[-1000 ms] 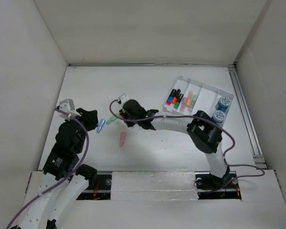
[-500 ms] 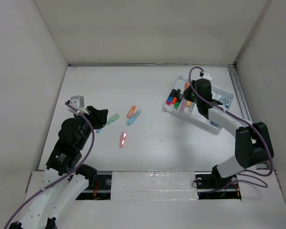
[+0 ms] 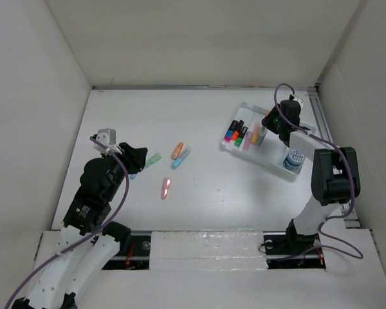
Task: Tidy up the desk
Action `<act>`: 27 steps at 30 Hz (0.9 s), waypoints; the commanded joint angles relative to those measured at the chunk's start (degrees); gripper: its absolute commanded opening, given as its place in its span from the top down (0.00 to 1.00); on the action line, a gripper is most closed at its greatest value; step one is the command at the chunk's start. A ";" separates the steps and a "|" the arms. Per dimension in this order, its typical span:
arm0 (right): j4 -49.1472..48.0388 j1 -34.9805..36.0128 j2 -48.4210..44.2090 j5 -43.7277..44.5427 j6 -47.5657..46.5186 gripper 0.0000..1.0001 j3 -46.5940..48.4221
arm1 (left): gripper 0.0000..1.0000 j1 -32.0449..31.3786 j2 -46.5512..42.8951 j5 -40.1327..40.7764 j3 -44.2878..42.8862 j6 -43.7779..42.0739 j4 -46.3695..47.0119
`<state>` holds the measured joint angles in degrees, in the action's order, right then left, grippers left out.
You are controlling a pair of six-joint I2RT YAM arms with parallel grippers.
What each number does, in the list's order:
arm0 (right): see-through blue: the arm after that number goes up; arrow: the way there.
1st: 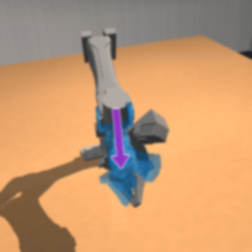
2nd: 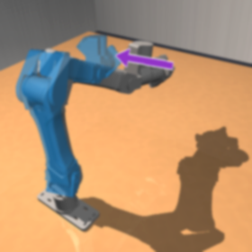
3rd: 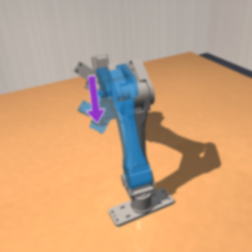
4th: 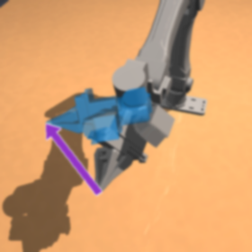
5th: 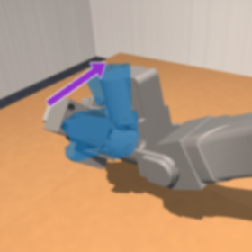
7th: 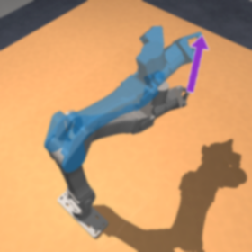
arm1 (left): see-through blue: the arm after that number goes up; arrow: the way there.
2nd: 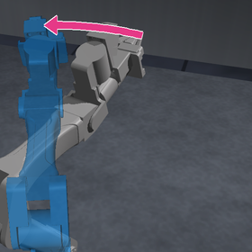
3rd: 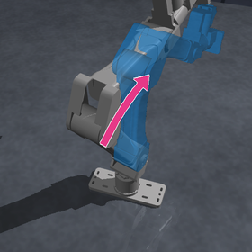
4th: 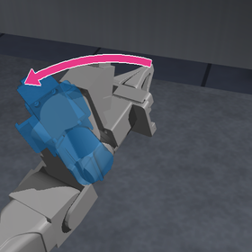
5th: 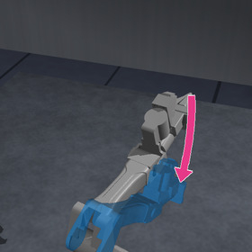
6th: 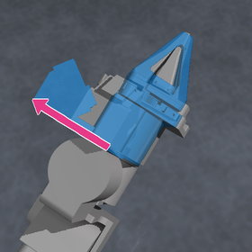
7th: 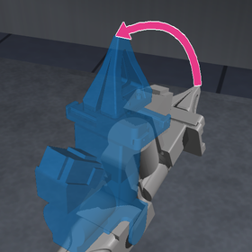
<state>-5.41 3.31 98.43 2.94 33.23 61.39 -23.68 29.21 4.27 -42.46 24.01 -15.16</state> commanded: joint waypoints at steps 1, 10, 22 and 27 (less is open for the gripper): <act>-0.30 -0.24 -0.61 -1.09 0.08 0.54 3.83 | 0.69 -0.14 0.32 -0.67 0.36 -0.81 2.50; -3.46 7.65 -6.06 -4.26 -0.89 0.78 -0.65 | 0.69 -0.14 0.06 -0.76 0.36 -0.81 2.50; 4.78 40.27 4.11 5.23 -2.64 0.43 5.84 | 0.69 -0.14 0.14 -0.93 0.36 -0.81 2.59; 13.14 45.99 12.21 10.07 -3.26 0.19 15.24 | 0.69 -0.14 -0.03 -0.93 0.36 -0.81 2.59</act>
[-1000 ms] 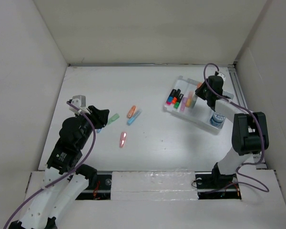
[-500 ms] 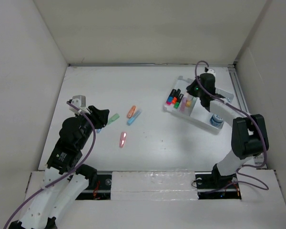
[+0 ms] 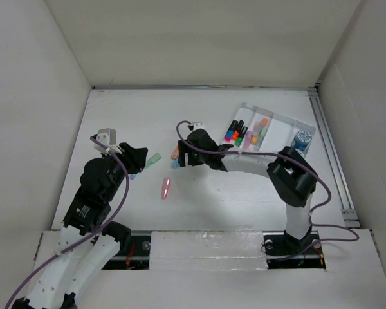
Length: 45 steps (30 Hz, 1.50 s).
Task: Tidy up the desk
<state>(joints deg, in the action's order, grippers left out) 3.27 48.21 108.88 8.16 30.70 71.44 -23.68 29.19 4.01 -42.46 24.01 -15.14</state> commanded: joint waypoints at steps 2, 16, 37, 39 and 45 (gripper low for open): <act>4.91 1.10 4.31 5.19 -0.46 0.19 8.01 | 0.69 -0.14 -0.10 -0.76 0.36 -0.81 2.57; 10.71 3.39 13.72 12.75 -1.95 0.23 17.85 | 0.69 -0.14 -0.19 -1.55 0.53 -0.89 2.83; 3.60 -3.01 -4.09 16.89 -2.22 0.97 0.92 | 0.69 -0.14 0.08 -1.73 0.53 -1.07 2.83; 2.01 -6.79 -8.05 14.27 -1.78 0.97 -3.64 | 0.68 -0.14 -0.01 -1.73 0.53 -1.07 2.83; -0.98 -23.58 -17.03 9.42 -0.90 0.97 -10.26 | 0.68 -0.14 0.08 -1.81 0.53 -0.98 3.01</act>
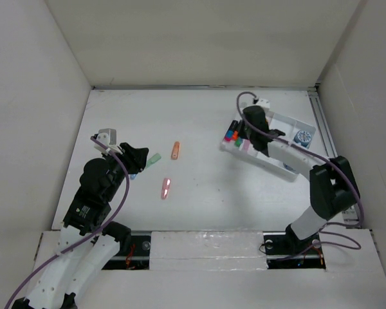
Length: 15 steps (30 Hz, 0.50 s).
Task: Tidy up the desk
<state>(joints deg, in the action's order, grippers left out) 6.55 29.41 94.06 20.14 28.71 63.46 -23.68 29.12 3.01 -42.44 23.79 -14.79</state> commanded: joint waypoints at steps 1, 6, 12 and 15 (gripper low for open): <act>-4.87 -6.54 -2.65 -3.26 1.09 0.97 -3.25 | 0.68 -0.14 0.06 -0.90 0.51 -0.85 2.57; -5.23 -15.06 -1.43 -6.24 0.65 0.95 -3.26 | 0.68 -0.14 0.14 -0.81 0.60 -0.85 2.57; -2.34 -17.19 0.68 -7.75 -0.85 0.51 1.39 | 0.68 -0.14 0.49 -0.81 0.51 -0.85 2.66; -2.68 -16.05 -1.15 -7.13 -0.76 0.41 -0.08 | 0.68 -0.14 0.50 -0.72 0.51 -0.85 2.48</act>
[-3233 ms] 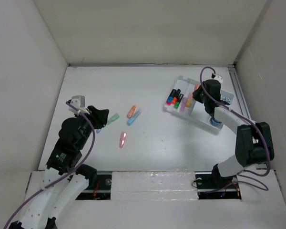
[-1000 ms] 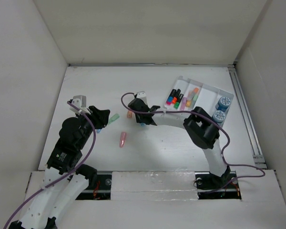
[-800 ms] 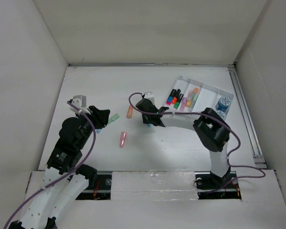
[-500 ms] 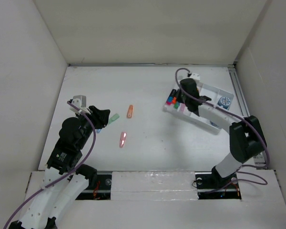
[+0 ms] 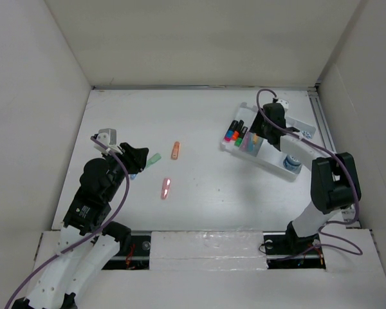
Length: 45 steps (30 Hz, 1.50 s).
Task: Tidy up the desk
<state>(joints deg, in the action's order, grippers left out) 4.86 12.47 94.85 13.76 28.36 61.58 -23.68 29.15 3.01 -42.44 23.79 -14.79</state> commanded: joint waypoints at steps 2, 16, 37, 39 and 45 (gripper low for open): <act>-3.97 3.95 -3.52 -1.19 0.47 0.39 -0.49 | 0.68 -0.14 0.56 -0.72 0.60 -0.85 2.66; -0.93 37.09 17.81 3.90 -2.42 0.36 19.79 | 1.00 -0.14 1.18 -0.90 0.25 -1.38 2.22; 11.95 39.22 34.28 12.69 -0.68 0.84 35.21 | 0.90 -0.14 -0.58 0.16 -0.10 -1.29 1.87; 5.99 38.34 28.68 10.87 0.38 0.89 26.51 | 0.88 -0.14 -0.58 0.07 -0.02 -1.29 1.87; -3.01 28.61 2.98 7.26 2.13 0.94 5.89 | 0.82 -0.14 -0.14 -0.28 0.16 -1.29 2.13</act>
<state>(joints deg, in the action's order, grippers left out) 9.82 48.10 112.57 22.04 28.34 74.70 -23.68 29.06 2.66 -42.44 22.98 -14.79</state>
